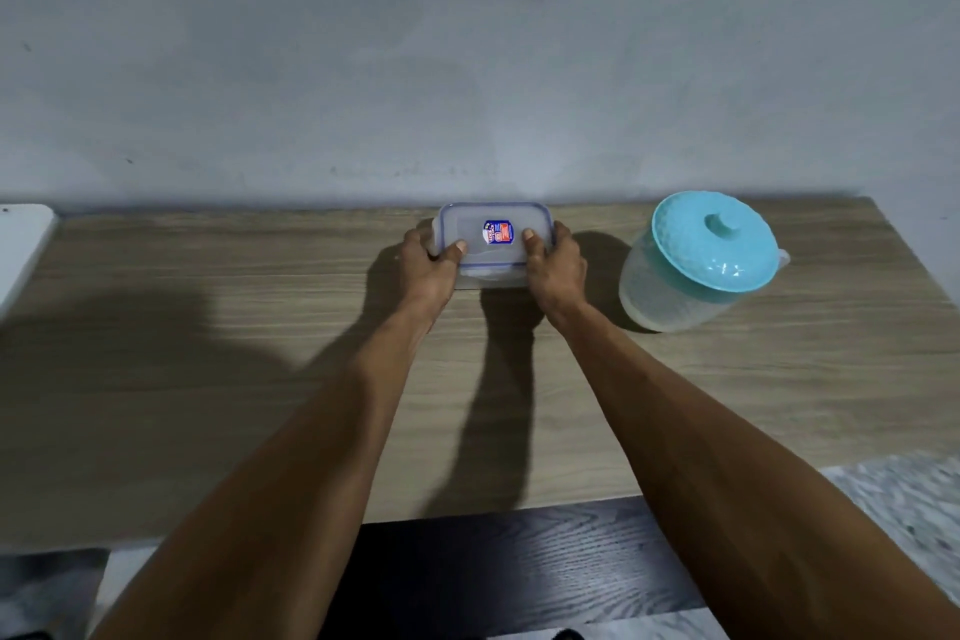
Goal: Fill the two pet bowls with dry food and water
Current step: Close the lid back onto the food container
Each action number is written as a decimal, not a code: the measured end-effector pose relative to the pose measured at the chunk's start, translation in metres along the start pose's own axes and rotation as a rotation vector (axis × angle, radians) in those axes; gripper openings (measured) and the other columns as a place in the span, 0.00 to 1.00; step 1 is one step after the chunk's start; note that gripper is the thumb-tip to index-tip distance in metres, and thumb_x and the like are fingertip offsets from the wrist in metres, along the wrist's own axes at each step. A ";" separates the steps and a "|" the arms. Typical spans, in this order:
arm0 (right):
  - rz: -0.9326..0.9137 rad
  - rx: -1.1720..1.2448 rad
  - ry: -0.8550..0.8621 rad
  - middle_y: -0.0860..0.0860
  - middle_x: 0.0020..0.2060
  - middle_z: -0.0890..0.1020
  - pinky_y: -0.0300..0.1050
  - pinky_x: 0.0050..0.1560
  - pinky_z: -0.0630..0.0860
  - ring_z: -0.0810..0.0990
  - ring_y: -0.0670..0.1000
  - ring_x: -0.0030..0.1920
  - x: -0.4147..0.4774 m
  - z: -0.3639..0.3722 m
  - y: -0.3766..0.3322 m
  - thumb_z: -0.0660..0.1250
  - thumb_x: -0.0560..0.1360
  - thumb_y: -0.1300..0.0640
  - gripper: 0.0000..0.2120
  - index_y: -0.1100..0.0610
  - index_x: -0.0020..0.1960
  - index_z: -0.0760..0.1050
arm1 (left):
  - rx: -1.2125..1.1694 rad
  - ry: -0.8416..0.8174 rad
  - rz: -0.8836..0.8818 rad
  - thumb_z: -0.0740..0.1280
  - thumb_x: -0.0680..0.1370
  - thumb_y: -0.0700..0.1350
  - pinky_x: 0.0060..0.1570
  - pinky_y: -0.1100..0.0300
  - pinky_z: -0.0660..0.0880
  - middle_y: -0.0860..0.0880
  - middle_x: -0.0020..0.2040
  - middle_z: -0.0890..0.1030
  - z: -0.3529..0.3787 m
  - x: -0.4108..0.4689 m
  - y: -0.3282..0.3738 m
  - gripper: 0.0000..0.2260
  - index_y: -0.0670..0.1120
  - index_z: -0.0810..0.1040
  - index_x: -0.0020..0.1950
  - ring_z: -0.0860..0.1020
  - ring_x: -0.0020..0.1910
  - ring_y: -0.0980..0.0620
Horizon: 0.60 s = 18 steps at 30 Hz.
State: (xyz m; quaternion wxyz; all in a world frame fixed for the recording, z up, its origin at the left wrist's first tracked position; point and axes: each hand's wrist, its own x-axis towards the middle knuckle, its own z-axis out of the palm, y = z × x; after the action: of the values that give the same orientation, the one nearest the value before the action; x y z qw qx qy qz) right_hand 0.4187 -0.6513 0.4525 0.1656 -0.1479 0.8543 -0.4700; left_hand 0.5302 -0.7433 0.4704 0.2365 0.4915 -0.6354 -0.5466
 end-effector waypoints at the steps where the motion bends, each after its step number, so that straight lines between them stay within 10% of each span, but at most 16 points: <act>1: 0.001 0.009 0.000 0.61 0.62 0.79 0.50 0.64 0.71 0.76 0.63 0.64 0.000 0.001 0.001 0.63 0.80 0.50 0.21 0.61 0.68 0.71 | -0.038 0.003 0.005 0.70 0.76 0.41 0.47 0.62 0.76 0.47 0.52 0.79 0.002 0.000 -0.002 0.16 0.41 0.76 0.63 0.78 0.49 0.50; 4: 0.011 0.025 -0.005 0.62 0.63 0.78 0.51 0.66 0.70 0.75 0.63 0.65 0.001 0.001 0.003 0.63 0.80 0.49 0.23 0.61 0.70 0.70 | -0.135 -0.012 -0.076 0.69 0.77 0.42 0.53 0.47 0.80 0.43 0.49 0.82 0.006 0.004 -0.007 0.07 0.43 0.80 0.54 0.78 0.45 0.49; 18: 0.156 0.174 -0.021 0.60 0.62 0.79 0.55 0.65 0.72 0.77 0.61 0.63 -0.049 -0.021 0.014 0.62 0.79 0.49 0.20 0.61 0.65 0.74 | -0.092 -0.002 -0.078 0.66 0.79 0.45 0.48 0.55 0.78 0.47 0.50 0.81 -0.006 -0.050 -0.008 0.12 0.44 0.80 0.60 0.77 0.44 0.51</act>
State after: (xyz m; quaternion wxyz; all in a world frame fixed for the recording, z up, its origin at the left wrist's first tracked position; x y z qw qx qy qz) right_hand 0.4523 -0.6084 0.4580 0.2228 -0.0711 0.8174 -0.5264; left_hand 0.5578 -0.7015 0.4767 0.2366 0.5039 -0.5901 -0.5847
